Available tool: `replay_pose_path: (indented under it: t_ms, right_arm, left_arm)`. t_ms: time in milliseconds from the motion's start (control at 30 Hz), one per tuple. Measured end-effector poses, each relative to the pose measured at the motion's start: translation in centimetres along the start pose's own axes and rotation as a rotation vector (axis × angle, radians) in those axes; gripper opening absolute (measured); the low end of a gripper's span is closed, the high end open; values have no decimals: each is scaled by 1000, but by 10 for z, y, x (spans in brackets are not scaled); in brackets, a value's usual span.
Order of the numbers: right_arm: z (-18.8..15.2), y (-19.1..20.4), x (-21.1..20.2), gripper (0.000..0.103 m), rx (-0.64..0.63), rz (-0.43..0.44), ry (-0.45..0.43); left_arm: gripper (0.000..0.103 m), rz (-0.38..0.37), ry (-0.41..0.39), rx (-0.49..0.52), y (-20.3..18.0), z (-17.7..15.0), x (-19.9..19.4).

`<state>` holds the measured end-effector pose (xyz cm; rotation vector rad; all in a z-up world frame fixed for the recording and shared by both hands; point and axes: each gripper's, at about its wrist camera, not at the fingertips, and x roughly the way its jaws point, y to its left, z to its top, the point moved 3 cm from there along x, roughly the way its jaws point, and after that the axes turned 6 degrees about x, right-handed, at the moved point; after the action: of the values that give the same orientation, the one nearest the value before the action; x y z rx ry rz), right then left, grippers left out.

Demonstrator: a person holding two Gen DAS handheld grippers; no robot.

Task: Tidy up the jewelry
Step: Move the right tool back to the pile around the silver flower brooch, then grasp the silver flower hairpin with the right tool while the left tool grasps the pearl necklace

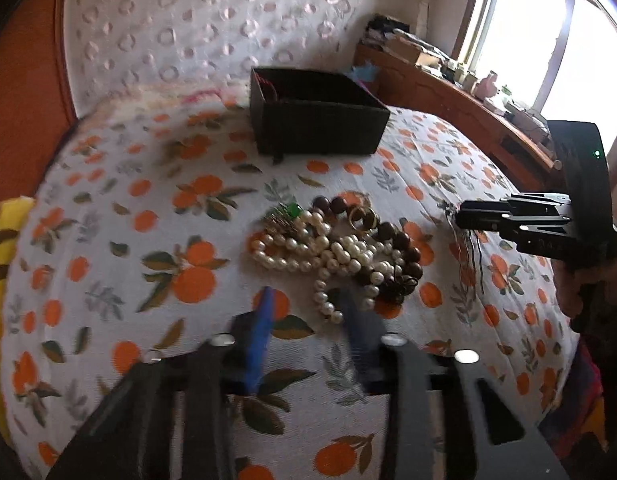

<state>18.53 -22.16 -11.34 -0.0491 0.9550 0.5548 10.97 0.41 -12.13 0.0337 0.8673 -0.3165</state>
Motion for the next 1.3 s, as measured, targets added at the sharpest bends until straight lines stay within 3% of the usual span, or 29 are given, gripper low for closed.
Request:
replay_pose_path:
  t_ms: [367,500,633,767,1067,1300]
  right_arm:
    - [2,1,4,29,-13,-57,-6]
    - [3,2,6,29,-7,-55,-3]
    - [3,1,7,30,-8,-57,-3]
    - [3,-2,7,39,4,-58,-6]
    - [5,-5,9,40,17,-34,-5]
    - [2,-3,8,28,6,-16,-4]
  left_arm:
    - [26,36,26,68,-12,9,18]
    - [8,65,21,91,-13,9,19]
    - [7,60,23,102,-12,7,14]
    - [7,51,-37,81,-6,11,-13]
    - [7,31,-193,95,-12,56,-85]
    - [7,66,-273,145,-21,97,-121]
